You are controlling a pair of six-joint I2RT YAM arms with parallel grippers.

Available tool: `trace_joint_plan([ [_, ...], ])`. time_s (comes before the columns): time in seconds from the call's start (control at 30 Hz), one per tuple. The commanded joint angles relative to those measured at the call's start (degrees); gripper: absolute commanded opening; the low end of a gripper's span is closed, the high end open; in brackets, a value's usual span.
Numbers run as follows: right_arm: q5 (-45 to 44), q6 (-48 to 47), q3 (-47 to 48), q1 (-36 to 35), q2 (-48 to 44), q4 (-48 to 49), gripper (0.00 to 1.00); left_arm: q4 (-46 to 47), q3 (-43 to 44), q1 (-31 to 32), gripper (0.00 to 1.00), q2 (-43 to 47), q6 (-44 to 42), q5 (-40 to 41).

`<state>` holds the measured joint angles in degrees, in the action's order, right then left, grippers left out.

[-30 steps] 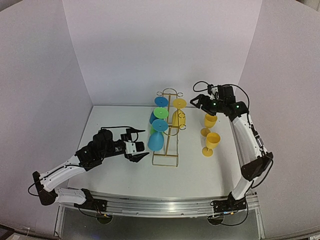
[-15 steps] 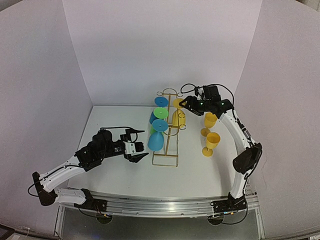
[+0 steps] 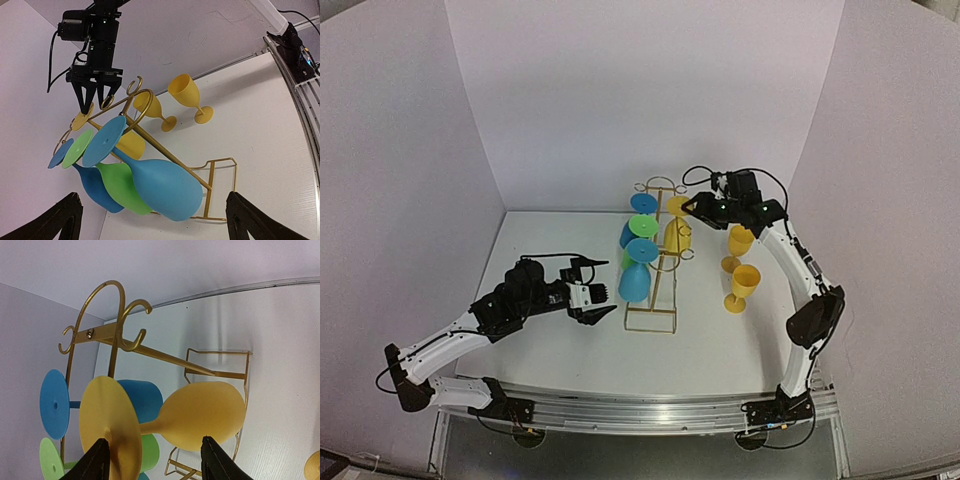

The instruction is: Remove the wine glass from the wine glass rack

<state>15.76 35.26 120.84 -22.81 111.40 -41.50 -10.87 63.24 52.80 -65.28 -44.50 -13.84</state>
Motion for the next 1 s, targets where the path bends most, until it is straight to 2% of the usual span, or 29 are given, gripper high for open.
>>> trace_joint_plan([
  [0.0, -3.69, 0.53, -1.91, 0.02, -4.61, -0.68, 0.54, 2.19, -0.24, -0.32, 0.99, 1.60, 1.13, -1.01],
  [0.17, -4.74, 0.67, -2.53, 0.03, -5.94, -0.67, 0.53, 2.19, -0.10, -0.32, 0.99, 1.41, 1.03, -1.28],
  [0.37, -2.78, 1.66, -2.62, 0.04, -5.52, -0.51, 0.46, 2.79, -0.44, -0.33, 0.99, 1.42, 1.07, -1.79],
  [0.53, 0.02, 4.30, -1.80, 0.04, -4.14, -0.02, 0.47, 2.76, -0.40, -0.31, 0.99, 1.51, 0.57, -1.87],
  [0.7, 0.33, 5.75, -1.63, 0.03, -3.95, 0.27, 0.29, 2.61, -0.49, -0.32, 0.99, 1.68, 0.72, -1.81],
  [0.97, 2.93, 8.17, -0.89, 0.15, -2.19, 0.56, 0.28, 2.72, -0.40, -0.32, 0.99, 1.84, 0.20, -1.68],
])
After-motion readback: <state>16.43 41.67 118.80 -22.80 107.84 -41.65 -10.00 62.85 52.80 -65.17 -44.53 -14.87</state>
